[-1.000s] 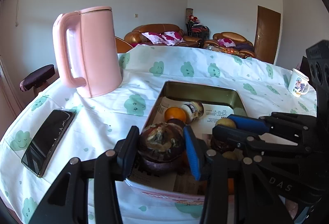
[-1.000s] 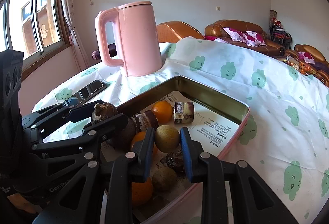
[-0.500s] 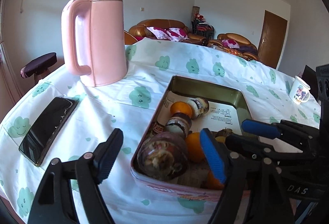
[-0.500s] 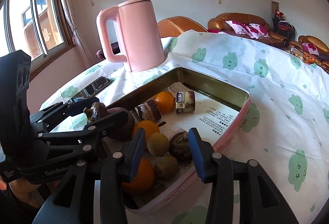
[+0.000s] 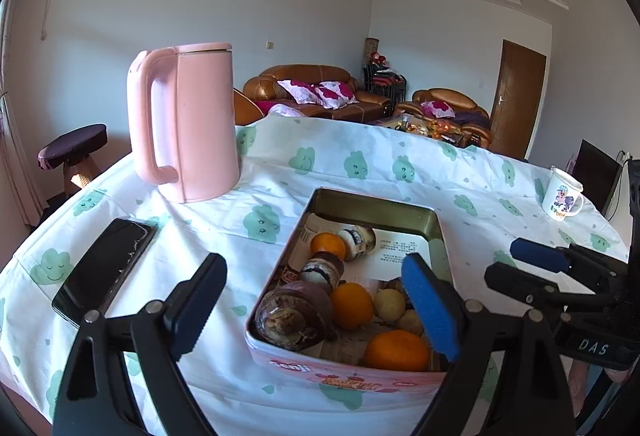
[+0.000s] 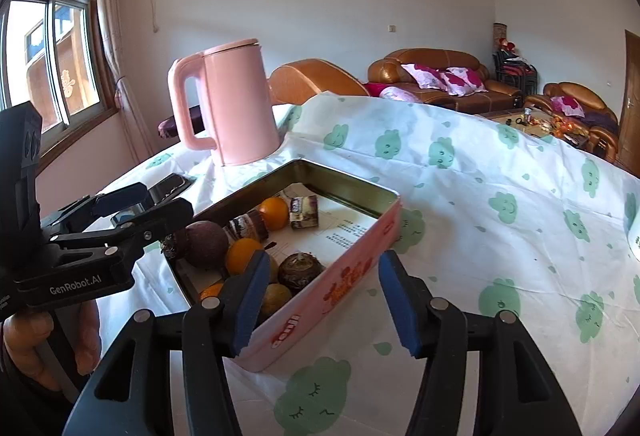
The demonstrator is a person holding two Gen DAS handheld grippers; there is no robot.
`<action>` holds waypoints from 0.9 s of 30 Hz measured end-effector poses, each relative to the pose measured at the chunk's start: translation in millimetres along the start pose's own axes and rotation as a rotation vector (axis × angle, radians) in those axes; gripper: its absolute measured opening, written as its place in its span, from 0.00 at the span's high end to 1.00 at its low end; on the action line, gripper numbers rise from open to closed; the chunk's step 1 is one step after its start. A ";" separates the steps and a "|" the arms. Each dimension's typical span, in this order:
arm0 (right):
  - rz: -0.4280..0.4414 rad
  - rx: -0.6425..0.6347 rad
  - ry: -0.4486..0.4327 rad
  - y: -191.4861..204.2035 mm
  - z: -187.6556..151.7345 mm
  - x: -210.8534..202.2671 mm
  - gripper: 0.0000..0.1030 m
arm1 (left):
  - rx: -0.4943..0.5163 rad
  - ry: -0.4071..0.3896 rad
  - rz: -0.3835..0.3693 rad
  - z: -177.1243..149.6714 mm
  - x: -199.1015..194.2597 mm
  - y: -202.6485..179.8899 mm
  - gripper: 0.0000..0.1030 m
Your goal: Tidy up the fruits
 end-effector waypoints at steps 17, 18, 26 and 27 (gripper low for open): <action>-0.077 0.042 -0.068 -29.5 7.8 -35.9 0.36 | 0.036 -0.013 -0.015 1.3 -8.5 -24.6 0.04; -0.077 0.041 -0.069 -29.3 8.0 -35.8 0.36 | 0.039 -0.012 -0.016 1.1 -8.4 -25.1 0.04; -0.069 0.044 -0.065 -28.5 7.1 -36.8 0.36 | 0.045 -0.008 -0.015 -0.1 -7.7 -28.3 0.04; -0.068 0.044 -0.065 -28.2 7.2 -36.6 0.36 | 0.045 -0.009 -0.014 0.0 -7.5 -28.2 0.04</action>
Point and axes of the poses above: each gripper's, at about its wrist camera, not at the fingertips, and x roughly the way its jaws point, y to its left, z to its top, the point moved 8 cm from there along x, roughly the way its jaws point, and after that the axes turned 15 degrees about -y, right-handed, at the moved point
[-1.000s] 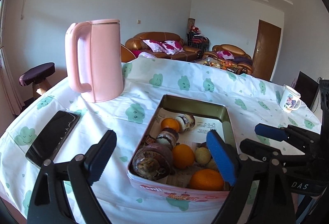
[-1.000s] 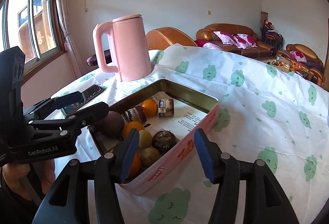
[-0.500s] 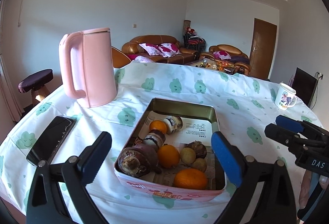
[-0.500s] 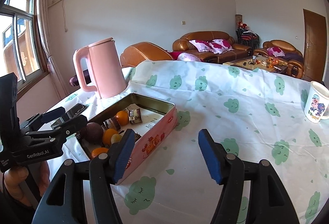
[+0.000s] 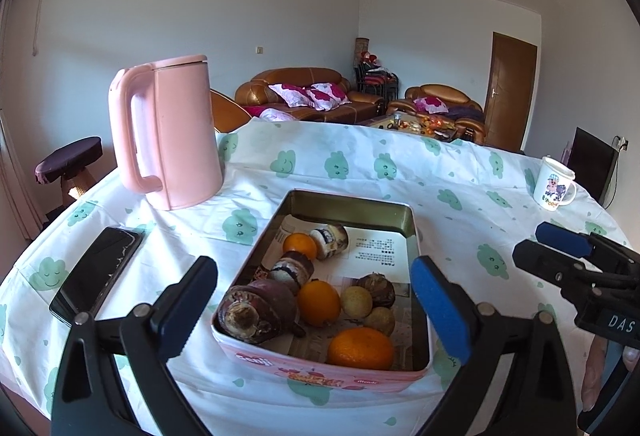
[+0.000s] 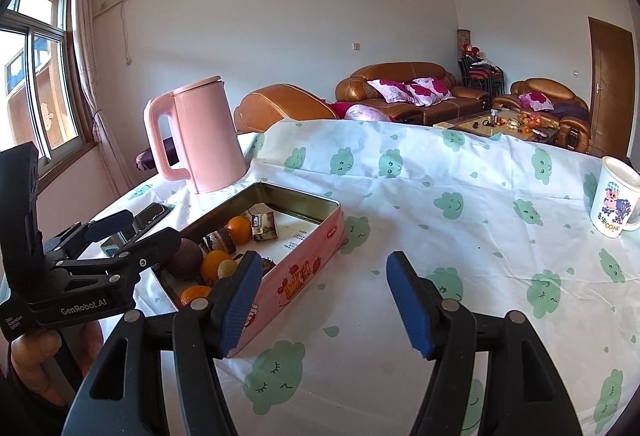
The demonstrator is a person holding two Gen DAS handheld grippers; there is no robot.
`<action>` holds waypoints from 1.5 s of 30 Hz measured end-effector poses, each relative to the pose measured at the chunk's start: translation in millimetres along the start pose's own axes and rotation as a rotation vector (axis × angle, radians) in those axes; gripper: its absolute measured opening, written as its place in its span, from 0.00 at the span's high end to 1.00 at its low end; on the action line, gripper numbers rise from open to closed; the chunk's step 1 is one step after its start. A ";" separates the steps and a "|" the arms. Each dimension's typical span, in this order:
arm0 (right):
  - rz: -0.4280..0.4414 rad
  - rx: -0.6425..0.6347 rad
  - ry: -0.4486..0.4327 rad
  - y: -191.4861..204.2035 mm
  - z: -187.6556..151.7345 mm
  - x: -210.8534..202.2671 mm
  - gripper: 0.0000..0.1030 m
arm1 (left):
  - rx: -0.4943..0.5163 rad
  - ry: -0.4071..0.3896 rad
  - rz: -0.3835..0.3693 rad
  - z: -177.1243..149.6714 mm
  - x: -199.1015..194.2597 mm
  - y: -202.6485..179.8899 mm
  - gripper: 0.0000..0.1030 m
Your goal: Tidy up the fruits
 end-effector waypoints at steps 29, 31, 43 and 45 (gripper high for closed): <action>0.000 -0.022 -0.029 3.3 4.1 -8.5 0.35 | 0.033 -0.038 0.012 7.1 -8.1 -7.1 0.00; 0.002 -0.025 -0.030 3.6 4.4 -9.1 0.35 | 0.037 -0.034 0.012 6.2 -7.3 -8.4 0.00; -0.009 -0.032 -0.030 -1.0 2.3 -10.6 0.35 | 0.049 -0.020 0.004 0.7 -4.7 -14.2 0.00; -0.023 -0.037 -0.024 -6.0 -0.1 -11.1 0.35 | 0.055 -0.030 0.007 1.9 -5.6 -15.4 0.00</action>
Point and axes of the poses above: each gripper's, at about its wrist camera, not at the fingertips, and x roughly the way its jaws point, y to its left, z to its top, the point moved 8 cm from there along x, roughly the way its jaws point, and after that the axes turned 15 degrees about -y, right-handed, at the moved point
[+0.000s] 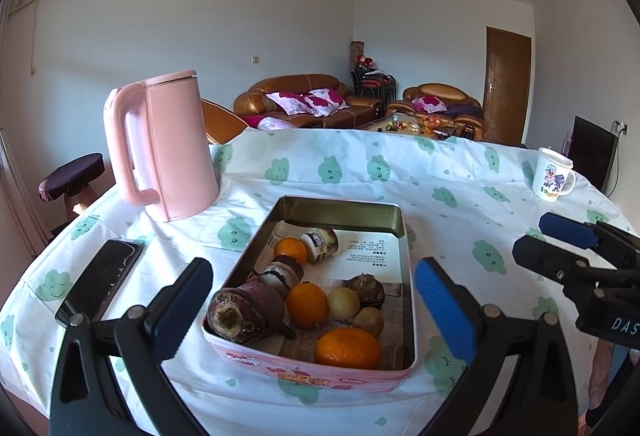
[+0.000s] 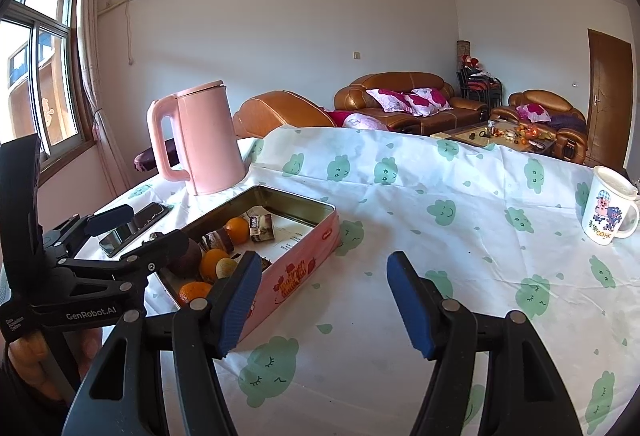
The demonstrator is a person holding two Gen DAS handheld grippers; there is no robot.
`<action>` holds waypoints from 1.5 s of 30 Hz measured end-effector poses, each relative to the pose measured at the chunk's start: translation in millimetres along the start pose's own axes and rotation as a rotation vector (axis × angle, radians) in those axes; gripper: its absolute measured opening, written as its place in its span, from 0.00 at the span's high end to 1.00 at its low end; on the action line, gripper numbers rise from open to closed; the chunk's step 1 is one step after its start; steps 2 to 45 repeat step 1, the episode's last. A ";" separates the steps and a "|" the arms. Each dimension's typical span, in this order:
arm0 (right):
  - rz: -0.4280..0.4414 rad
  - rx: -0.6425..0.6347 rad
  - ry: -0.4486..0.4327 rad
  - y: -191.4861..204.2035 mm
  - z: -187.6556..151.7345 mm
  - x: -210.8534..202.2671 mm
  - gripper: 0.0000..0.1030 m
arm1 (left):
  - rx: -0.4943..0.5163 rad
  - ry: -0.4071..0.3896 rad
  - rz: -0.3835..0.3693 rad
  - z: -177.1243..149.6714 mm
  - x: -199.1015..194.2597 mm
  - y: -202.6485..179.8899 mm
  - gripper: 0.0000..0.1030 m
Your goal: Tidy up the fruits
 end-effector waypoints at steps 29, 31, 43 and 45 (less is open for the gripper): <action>-0.013 -0.009 0.008 -3.8 -1.8 0.1 0.35 | 0.001 -0.004 -0.003 0.9 -0.5 -0.4 0.00; -0.013 -0.009 0.008 -3.8 -1.8 0.1 0.35 | 0.001 -0.004 -0.003 0.9 -0.5 -0.4 0.00; -0.013 -0.009 0.008 -3.8 -1.8 0.1 0.35 | 0.001 -0.004 -0.003 0.9 -0.5 -0.4 0.00; -0.013 -0.009 0.008 -3.8 -1.8 0.1 0.35 | 0.001 -0.004 -0.003 0.9 -0.5 -0.4 0.00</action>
Point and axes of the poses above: each gripper's, at about its wrist camera, not at the fingertips, and x roughly the way its jaws point, y to its left, z to its top, the point moved 8 cm from there along x, roughly the way its jaws point, and after that the axes turned 15 degrees about -y, right-handed, at the moved point
